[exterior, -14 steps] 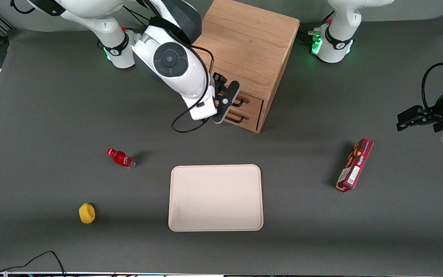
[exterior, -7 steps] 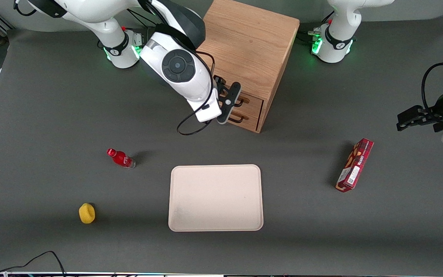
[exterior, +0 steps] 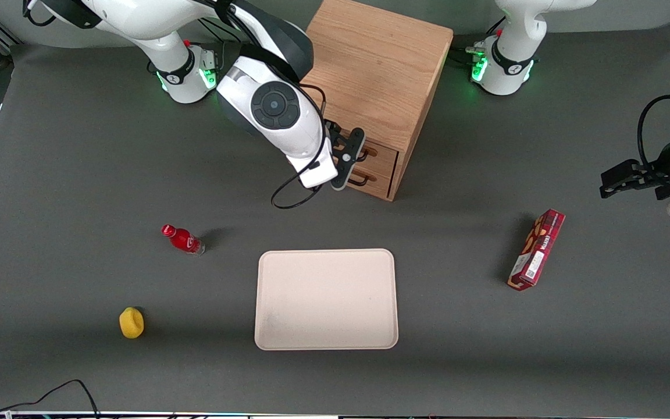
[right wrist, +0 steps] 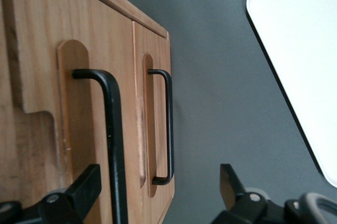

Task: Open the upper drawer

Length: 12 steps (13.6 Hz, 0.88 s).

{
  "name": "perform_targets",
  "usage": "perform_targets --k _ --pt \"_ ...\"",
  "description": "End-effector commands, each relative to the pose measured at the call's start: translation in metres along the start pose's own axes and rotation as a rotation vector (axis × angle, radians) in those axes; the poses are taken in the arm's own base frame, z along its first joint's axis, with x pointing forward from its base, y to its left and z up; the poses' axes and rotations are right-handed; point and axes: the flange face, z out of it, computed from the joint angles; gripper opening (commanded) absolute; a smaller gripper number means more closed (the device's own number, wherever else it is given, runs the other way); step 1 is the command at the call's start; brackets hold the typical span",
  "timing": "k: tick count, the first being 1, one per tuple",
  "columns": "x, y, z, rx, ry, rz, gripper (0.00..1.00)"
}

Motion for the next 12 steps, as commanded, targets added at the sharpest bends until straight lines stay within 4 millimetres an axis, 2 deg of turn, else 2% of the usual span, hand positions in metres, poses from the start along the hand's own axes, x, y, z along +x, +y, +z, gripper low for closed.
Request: perform_targets --k 1,4,7,12 --pt "0.004 0.008 0.01 -0.022 0.013 -0.033 1.0" --pt "0.005 0.014 0.019 -0.037 0.008 -0.051 1.0" --pt "0.005 0.021 0.02 -0.048 0.015 -0.056 1.0" --pt "-0.002 0.048 0.02 -0.063 0.024 -0.084 1.0"
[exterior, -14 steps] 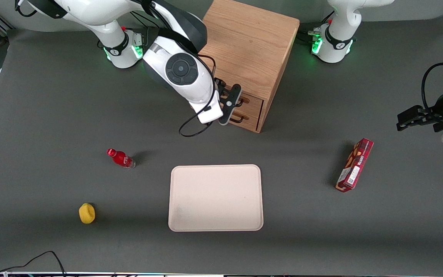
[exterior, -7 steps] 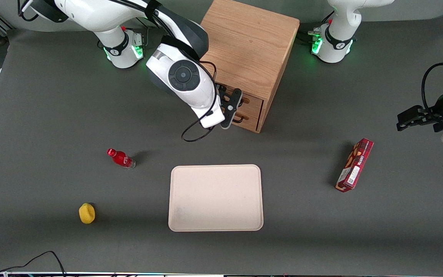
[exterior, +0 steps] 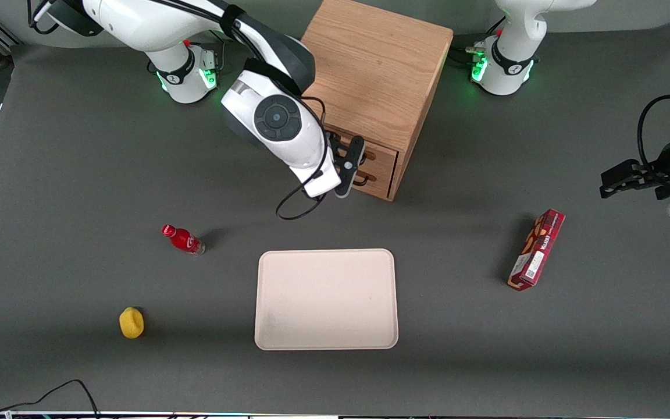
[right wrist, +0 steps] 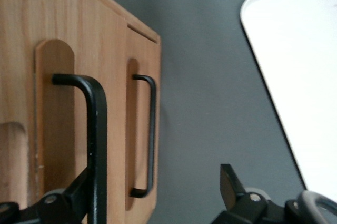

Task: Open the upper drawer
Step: 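Pull the handle outward with the right gripper, sliding the drawer open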

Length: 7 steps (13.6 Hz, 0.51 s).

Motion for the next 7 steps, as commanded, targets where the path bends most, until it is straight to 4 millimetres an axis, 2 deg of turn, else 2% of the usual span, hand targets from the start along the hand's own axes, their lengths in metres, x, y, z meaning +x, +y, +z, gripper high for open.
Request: perform_targets --k 1,2,7 --pt "-0.006 0.027 0.005 -0.037 0.008 -0.018 1.0" --pt "-0.008 0.035 0.009 -0.051 -0.004 -0.011 1.0" --pt "-0.01 0.063 -0.002 -0.081 0.018 -0.01 1.0"
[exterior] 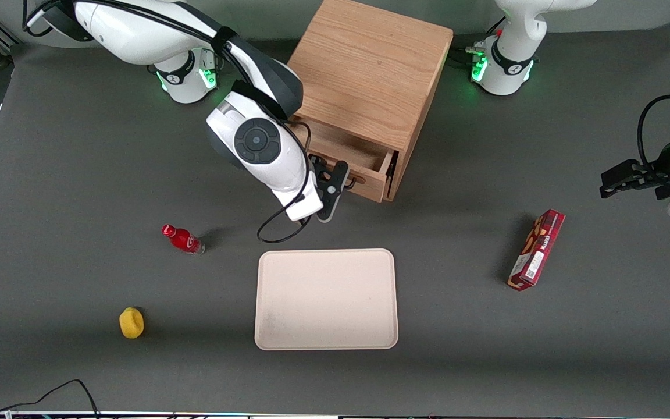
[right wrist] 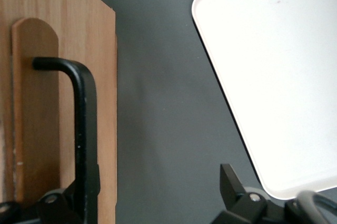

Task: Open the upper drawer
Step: 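Pull the handle outward with the right gripper, sliding the drawer open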

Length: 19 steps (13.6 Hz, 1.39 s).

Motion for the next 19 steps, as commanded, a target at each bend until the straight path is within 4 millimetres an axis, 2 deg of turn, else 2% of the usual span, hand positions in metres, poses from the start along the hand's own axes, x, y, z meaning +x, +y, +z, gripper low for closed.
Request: perform_targets --k 1,3,6,8,9,14,19 --pt "-0.001 0.027 -0.002 -0.032 0.008 -0.027 1.0" --pt "-0.002 0.035 -0.008 -0.043 0.018 -0.024 1.0" --pt "-0.01 0.059 -0.012 -0.058 0.023 -0.019 1.0" --pt "-0.012 0.065 -0.014 -0.064 0.025 -0.024 1.0" --pt "-0.014 0.076 -0.014 -0.07 0.029 -0.008 1.0" --pt "-0.022 0.105 -0.029 -0.099 0.049 -0.014 1.0" --pt "-0.031 0.122 -0.039 -0.129 0.052 -0.018 1.0"
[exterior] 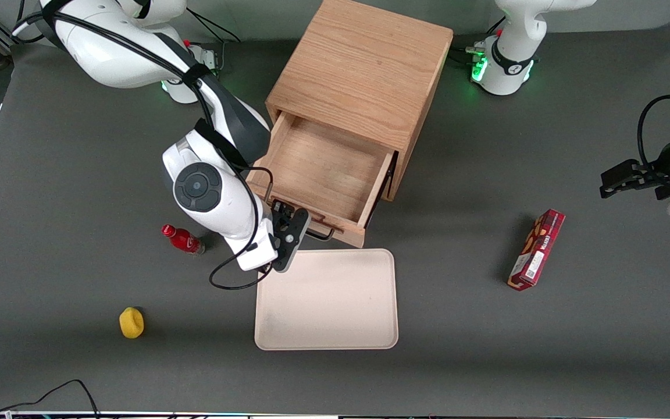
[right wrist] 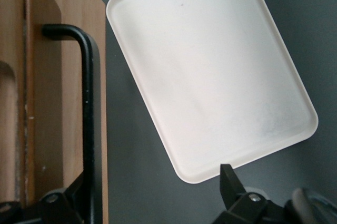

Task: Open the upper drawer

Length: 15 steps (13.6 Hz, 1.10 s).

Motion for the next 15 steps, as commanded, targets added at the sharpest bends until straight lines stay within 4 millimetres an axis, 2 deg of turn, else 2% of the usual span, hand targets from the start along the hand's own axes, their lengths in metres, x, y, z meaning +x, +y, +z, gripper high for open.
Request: perform_targets --k 1,4,7,15 --pt "0.0 0.015 -0.009 -0.024 0.008 -0.03 1.0" --pt "-0.002 0.018 -0.011 -0.023 0.012 -0.03 1.0" --pt "-0.009 0.034 -0.017 -0.031 0.025 -0.064 1.0" --pt "-0.011 0.044 -0.024 -0.029 0.05 -0.057 1.0"
